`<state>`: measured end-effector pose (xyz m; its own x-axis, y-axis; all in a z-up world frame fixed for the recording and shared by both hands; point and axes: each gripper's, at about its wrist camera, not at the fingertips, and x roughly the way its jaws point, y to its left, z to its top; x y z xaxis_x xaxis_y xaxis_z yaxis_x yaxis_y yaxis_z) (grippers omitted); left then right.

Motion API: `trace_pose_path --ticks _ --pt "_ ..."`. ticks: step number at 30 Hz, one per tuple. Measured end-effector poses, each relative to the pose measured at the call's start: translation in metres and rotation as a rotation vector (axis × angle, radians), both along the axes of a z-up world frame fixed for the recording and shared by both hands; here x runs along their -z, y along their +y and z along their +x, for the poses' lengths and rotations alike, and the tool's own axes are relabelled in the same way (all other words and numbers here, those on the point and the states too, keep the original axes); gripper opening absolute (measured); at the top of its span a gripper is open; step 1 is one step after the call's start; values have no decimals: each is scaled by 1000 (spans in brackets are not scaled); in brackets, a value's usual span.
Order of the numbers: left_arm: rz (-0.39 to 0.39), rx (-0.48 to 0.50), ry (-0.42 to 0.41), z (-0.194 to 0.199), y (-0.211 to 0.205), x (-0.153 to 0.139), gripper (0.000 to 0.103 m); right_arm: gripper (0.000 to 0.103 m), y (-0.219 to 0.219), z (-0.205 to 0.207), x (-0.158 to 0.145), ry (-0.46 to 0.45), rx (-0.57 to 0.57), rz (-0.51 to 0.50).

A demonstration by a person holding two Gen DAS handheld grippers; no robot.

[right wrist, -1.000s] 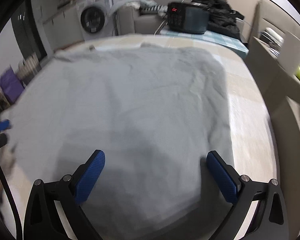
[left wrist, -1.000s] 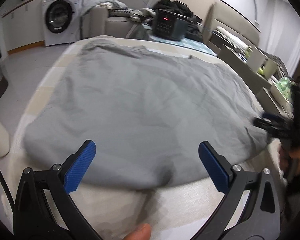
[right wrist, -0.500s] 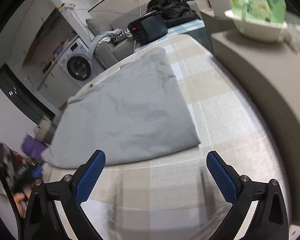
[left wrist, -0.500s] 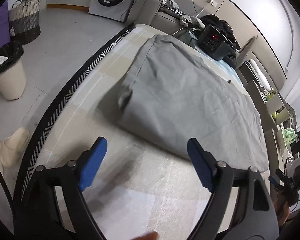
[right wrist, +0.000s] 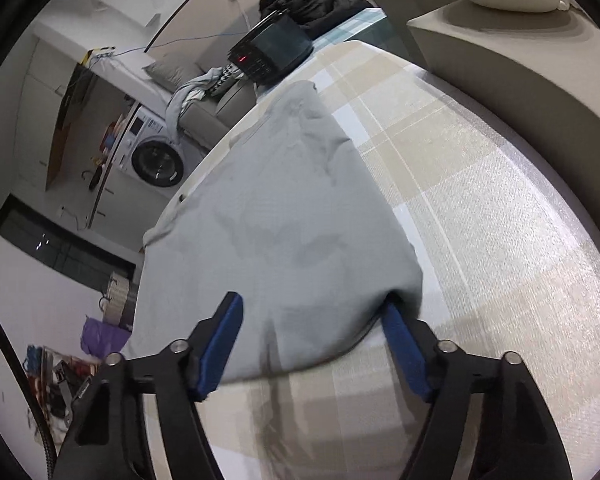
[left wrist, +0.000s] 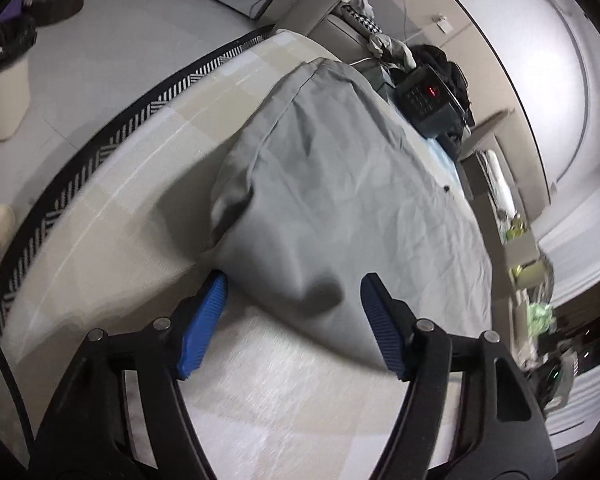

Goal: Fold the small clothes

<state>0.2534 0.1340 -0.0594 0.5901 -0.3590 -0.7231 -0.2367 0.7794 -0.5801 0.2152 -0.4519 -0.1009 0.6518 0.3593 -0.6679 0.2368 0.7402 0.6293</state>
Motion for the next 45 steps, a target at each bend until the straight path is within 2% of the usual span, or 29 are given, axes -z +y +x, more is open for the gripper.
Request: trace_pose_path --ticks 1,5,8,12,15,20,22,23,24,25,29,34,36,37,40,43,45 --pt "-9 -12 1 4 0 0 62 70 0 -1 -1 -1 4 -2" --pt "12 -56 14 7 8 6 25 68 -4 -14 -6 -19 28 -38" --pt "66 -37 18 1 11 9 14 67 -14 -23 -5 -5 56 -62" --pt "178 -20 32 -10 10 2 15 67 -26 -31 -3 7 80 -82" --pt "189 -42 -2 -14 16 -7 17 67 -30 -35 -2 -1 82 -83" --pt "216 -44 -39 0 20 -17 40 67 -26 -33 -1 -1 58 -87" --pt "236 -43 -16 9 19 -13 40 67 -23 -29 -1 -1 52 -77" --pt "242 -41 -10 11 20 -10 37 67 -23 -25 -1 1 53 -72" --pt "248 -39 -12 12 19 -6 28 67 -23 -25 -1 1 54 -65" --pt "250 -31 -18 10 19 -4 11 67 -24 -26 -2 -1 57 -69" --pt "267 -28 -26 1 21 2 10 67 -28 -31 -5 1 79 -121" --pt "269 -29 -10 -8 24 -1 10 67 -34 -20 -2 -14 87 -139" --pt "270 -32 -21 -13 23 -8 10 58 -27 -9 -2 -19 63 -159" --pt "269 -32 -27 -16 23 -10 11 42 -23 -4 0 -17 40 -152" --pt "278 -28 -30 -23 22 -17 11 21 -11 4 0 -5 -2 -208" --pt "300 -24 -26 -33 26 -19 11 16 -11 -3 -5 -19 -13 -249" --pt "298 -21 -13 -38 29 -17 11 15 -15 -8 -4 17 22 -290"
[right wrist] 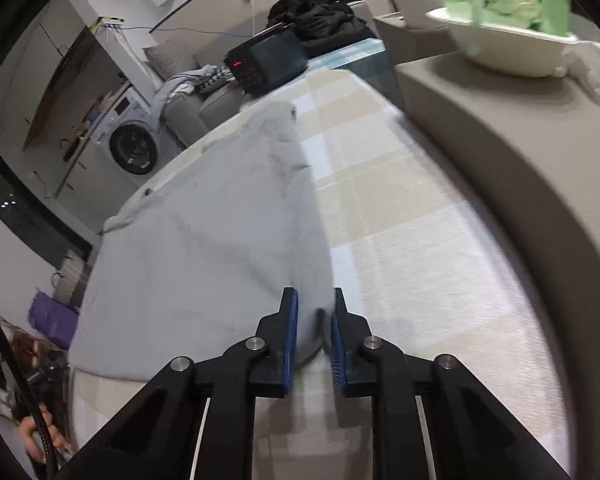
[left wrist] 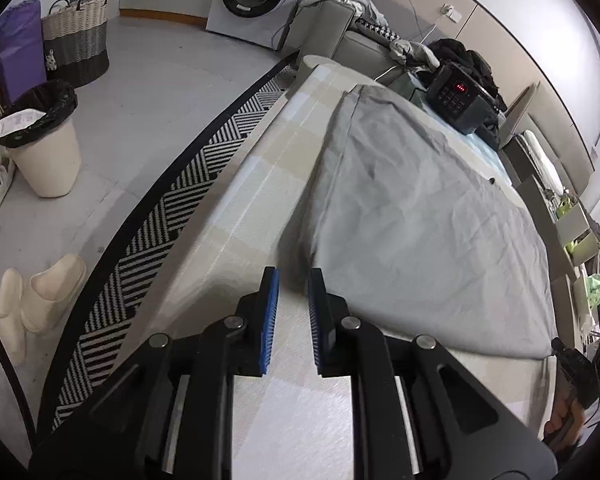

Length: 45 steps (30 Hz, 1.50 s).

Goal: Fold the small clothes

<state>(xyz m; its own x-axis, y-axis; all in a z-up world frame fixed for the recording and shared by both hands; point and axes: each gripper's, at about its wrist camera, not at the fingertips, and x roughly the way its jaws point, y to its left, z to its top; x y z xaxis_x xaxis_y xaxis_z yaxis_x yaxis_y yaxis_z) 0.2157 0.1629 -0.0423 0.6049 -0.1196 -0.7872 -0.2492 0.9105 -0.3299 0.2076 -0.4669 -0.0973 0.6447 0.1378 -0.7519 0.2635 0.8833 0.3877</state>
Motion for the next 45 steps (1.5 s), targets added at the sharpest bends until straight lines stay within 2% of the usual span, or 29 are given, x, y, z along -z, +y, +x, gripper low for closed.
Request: trace_pose_path --ticks 1,2,4,6,9,11,14,15,16,17,19,20,24,30,32,33,35,39,42,45 --pt "-11 3 6 -3 1 1 11 15 -3 -3 1 21 24 -16" --pt "-28 9 14 -5 2 3 11 15 -7 -7 1 32 32 8" --pt "-96 29 30 -11 2 7 11 18 -14 -18 3 27 27 123" --pt "-211 66 53 -14 -2 13 14 20 -16 -30 4 24 27 215" --pt "-333 102 86 -12 -14 24 31 28 -8 -38 13 32 -3 347" --pt "-371 105 69 -7 -22 27 43 37 4 -36 15 27 -23 356" --pt "-450 83 63 8 -32 31 45 42 15 -26 12 19 -15 344" --pt "-478 49 52 14 -33 33 45 42 20 -22 12 23 -17 352" --pt "-487 23 46 18 -34 35 41 42 23 -20 12 25 -17 351" --pt "-486 -10 50 22 -35 35 26 42 27 -17 11 27 -19 344" --pt "-513 -28 49 30 -38 37 6 42 33 -15 10 39 -32 351" --pt "-518 -34 32 30 -40 34 1 42 35 -16 11 41 -38 359" --pt "-525 -30 -52 31 -41 9 0 43 56 -24 11 52 -92 366" --pt "-543 -5 -107 40 -46 -26 0 50 112 -20 18 21 -174 452" --pt "-544 -6 -117 42 -42 -33 0 65 123 -14 19 15 -182 490" --pt "-546 -6 -122 42 -41 -37 0 68 128 -7 20 -3 -174 529" --pt "-546 -8 -130 41 -40 -42 0 69 130 3 21 -9 -126 545" --pt "-534 -22 -141 40 -31 -48 0 69 115 11 26 -17 68 627" --pt "-532 -29 -137 36 -24 -44 0 67 101 13 26 -26 178 618" --pt "-527 -39 -118 33 -18 -31 0 61 84 13 23 -33 249 581"
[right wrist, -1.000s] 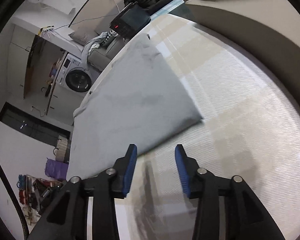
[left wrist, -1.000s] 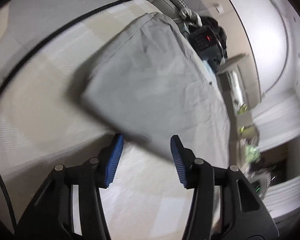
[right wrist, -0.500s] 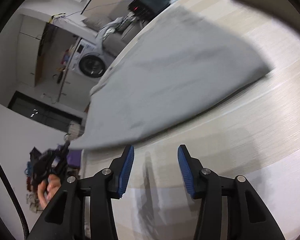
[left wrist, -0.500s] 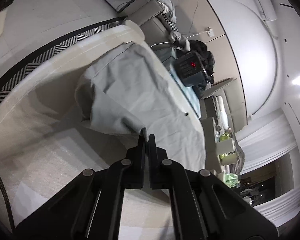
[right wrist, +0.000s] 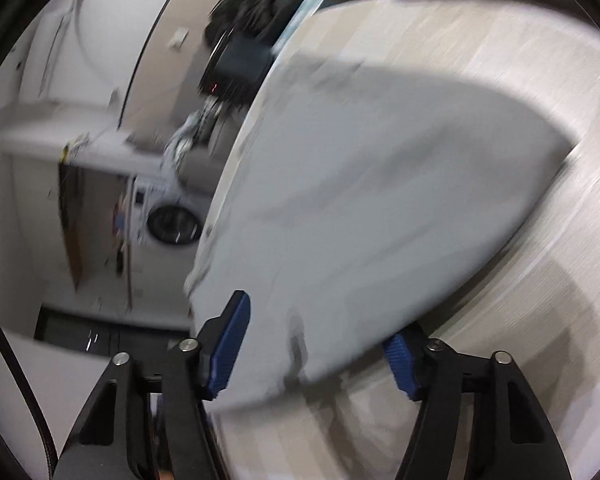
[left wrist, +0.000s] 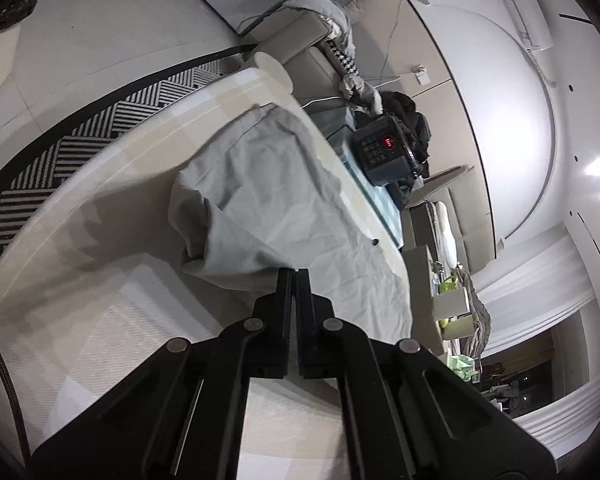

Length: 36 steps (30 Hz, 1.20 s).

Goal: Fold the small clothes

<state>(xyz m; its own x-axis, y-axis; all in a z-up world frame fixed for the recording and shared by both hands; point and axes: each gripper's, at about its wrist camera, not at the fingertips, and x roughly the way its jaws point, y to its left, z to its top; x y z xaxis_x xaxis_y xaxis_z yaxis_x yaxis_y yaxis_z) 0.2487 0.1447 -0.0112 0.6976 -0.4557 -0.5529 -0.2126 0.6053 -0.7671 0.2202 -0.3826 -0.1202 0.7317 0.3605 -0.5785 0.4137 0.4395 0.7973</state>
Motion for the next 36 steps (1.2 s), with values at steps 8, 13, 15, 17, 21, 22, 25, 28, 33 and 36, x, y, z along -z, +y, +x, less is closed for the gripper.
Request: trace_pose_path --ticks 8,13,15,17,21,22,25,28,33,36 --pt "41 109 129 -11 -4 46 14 10 -19 -10 6 25 21 -113" --pt "-66 152 146 -19 -11 71 46 10 -30 -25 13 7 3 -75" --pt "-110 170 131 -18 -17 75 48 10 -33 -21 11 1 2 -63" --pt "-128 173 123 -14 -22 77 49 10 -35 -22 8 -13 3 -52" --pt "-115 146 116 4 -36 77 49 10 -35 -24 -4 -45 0 -71" --pt "-115 127 115 10 -40 78 48 10 -36 -24 -5 -47 1 -76" --pt "-85 83 117 22 -48 78 43 10 -38 -24 -3 -38 3 -78" --pt "-40 37 141 29 -51 78 21 10 -39 -26 1 -26 0 -79" --pt "-11 14 130 22 -51 83 5 8 -42 -29 10 -19 -1 -78" --pt "33 22 119 6 -53 82 4 7 -44 -33 11 -24 -2 -88"
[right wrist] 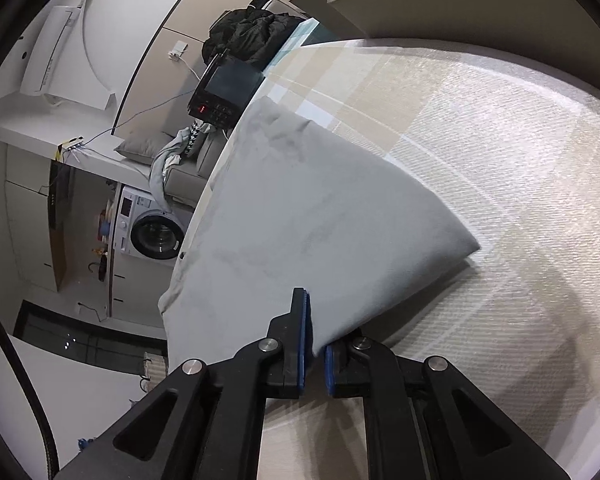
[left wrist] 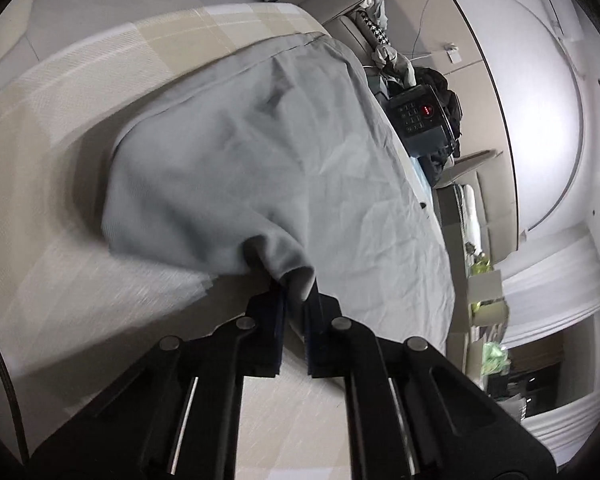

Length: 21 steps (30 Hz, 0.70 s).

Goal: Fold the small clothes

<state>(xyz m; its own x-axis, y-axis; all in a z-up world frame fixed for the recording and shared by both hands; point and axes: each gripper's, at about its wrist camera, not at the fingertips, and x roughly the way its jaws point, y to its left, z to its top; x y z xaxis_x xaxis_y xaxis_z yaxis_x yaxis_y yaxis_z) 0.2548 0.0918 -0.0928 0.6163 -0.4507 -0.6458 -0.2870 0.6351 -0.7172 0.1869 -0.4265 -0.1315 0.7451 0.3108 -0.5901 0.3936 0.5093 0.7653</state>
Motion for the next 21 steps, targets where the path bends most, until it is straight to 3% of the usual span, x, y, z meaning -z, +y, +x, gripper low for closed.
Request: trace_pose_path --ticks 14,21 --pt "165 82 -13 -108 4 -23 0 2 -35 -94 -1 -2 21 -46" --pt "143 96 -17 -145 20 -21 0 7 -38 -114 7 -37 -10 40"
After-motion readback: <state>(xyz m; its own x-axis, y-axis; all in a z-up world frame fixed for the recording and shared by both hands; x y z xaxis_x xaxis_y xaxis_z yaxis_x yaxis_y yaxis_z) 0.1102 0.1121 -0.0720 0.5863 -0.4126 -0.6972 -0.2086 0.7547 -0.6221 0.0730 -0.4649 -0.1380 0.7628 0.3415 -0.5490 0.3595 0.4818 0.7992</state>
